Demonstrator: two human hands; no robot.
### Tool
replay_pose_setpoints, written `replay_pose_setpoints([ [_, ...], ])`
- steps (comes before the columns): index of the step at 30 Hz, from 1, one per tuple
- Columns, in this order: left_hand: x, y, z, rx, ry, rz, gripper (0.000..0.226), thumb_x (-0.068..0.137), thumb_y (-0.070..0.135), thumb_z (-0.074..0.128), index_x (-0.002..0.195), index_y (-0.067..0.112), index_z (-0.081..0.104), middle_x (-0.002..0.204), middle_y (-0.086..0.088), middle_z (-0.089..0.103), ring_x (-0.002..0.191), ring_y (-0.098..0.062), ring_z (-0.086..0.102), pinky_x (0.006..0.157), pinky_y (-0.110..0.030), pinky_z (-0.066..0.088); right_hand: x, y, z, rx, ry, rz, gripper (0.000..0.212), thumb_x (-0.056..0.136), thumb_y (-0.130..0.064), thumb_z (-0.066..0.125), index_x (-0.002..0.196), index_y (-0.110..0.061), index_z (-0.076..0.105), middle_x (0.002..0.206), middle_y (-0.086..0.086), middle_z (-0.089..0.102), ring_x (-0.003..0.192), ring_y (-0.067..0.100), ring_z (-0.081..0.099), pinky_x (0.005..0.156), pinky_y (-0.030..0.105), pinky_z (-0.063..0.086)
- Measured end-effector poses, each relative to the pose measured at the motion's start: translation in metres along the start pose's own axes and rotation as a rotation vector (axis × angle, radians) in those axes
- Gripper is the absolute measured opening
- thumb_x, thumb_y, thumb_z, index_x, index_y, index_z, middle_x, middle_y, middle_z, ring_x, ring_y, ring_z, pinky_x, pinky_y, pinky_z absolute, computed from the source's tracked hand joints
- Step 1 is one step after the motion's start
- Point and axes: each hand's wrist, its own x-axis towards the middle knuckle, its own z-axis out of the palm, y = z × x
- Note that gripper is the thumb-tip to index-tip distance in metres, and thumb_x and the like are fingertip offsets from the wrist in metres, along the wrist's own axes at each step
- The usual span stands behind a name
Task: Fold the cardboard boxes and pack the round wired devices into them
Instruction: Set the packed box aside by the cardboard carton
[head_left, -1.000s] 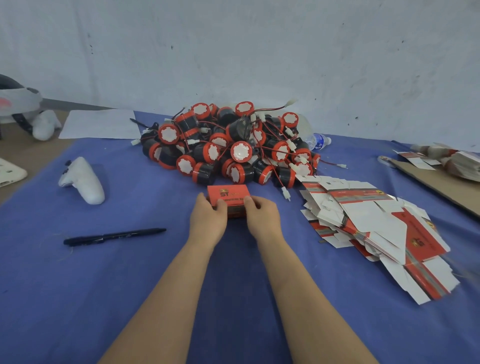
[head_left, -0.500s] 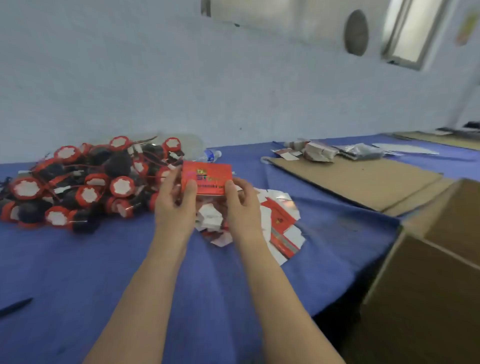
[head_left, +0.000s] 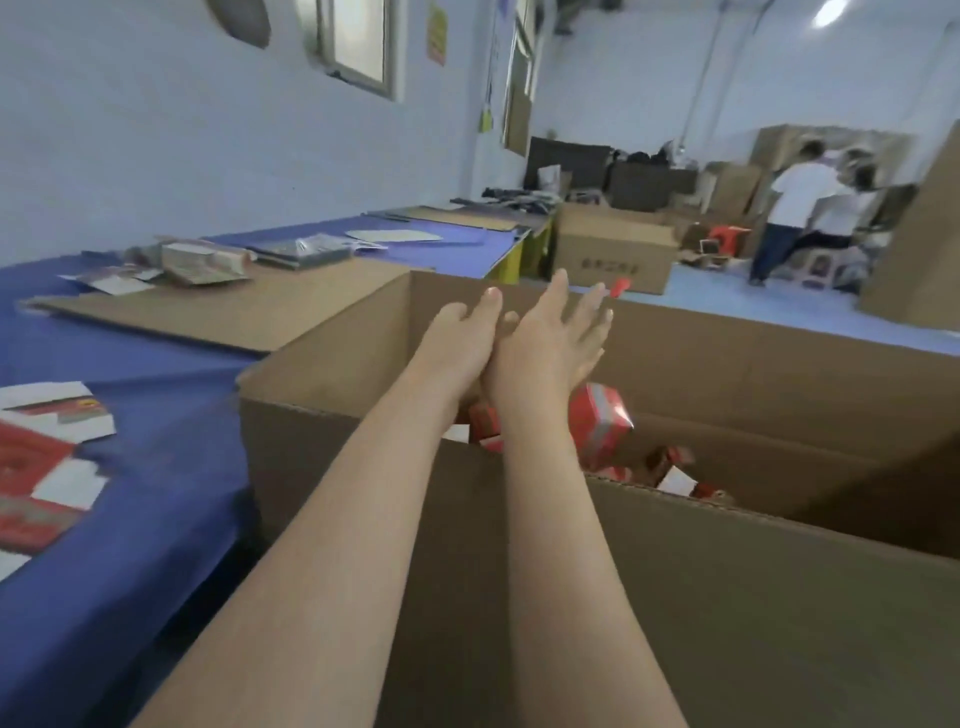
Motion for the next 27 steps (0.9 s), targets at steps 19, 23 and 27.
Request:
replay_pose_setpoints([
  [19, -0.123, -0.117, -0.339, 0.572, 1.195, -0.359, 0.05, 0.093, 0.023, 0.05, 0.14, 0.007, 0.045, 0.148, -0.019, 0.035, 0.136, -0.036, 0.034, 0.112, -0.044, 0.028, -0.192, -0.133, 0.246, 0.293, -1.006, -0.257, 0.021, 0.092, -0.013, 0.045, 0.071, -0.019, 0.046, 0.072, -0.002, 0.047, 0.082, 0.027, 0.043, 0.054, 0.025, 0.029],
  [23, -0.122, -0.129, -0.358, 0.777, 1.132, -0.469, 0.054, 0.094, 0.031, 0.048, 0.144, 0.014, 0.037, 0.155, -0.015, 0.023, 0.143, -0.033, 0.018, 0.116, -0.047, 0.016, -0.203, -0.147, 0.278, 0.424, -0.902, -0.181, 0.029, 0.093, -0.011, 0.042, 0.116, -0.018, 0.057, 0.116, 0.0, 0.057, 0.108, 0.023, 0.052, 0.083, 0.026, 0.036],
  [27, -0.114, -0.137, -0.369, 0.801, 1.096, -0.53, 0.058, 0.093, 0.035, 0.046, 0.145, 0.016, 0.031, 0.154, -0.013, 0.027, 0.146, -0.031, 0.009, 0.117, -0.051, 0.002, -0.207, -0.167, 0.301, 0.379, -0.877, -0.26, 0.042, 0.095, -0.014, 0.044, 0.136, -0.012, 0.047, 0.139, 0.007, 0.05, 0.128, 0.024, 0.044, 0.102, 0.029, 0.034],
])
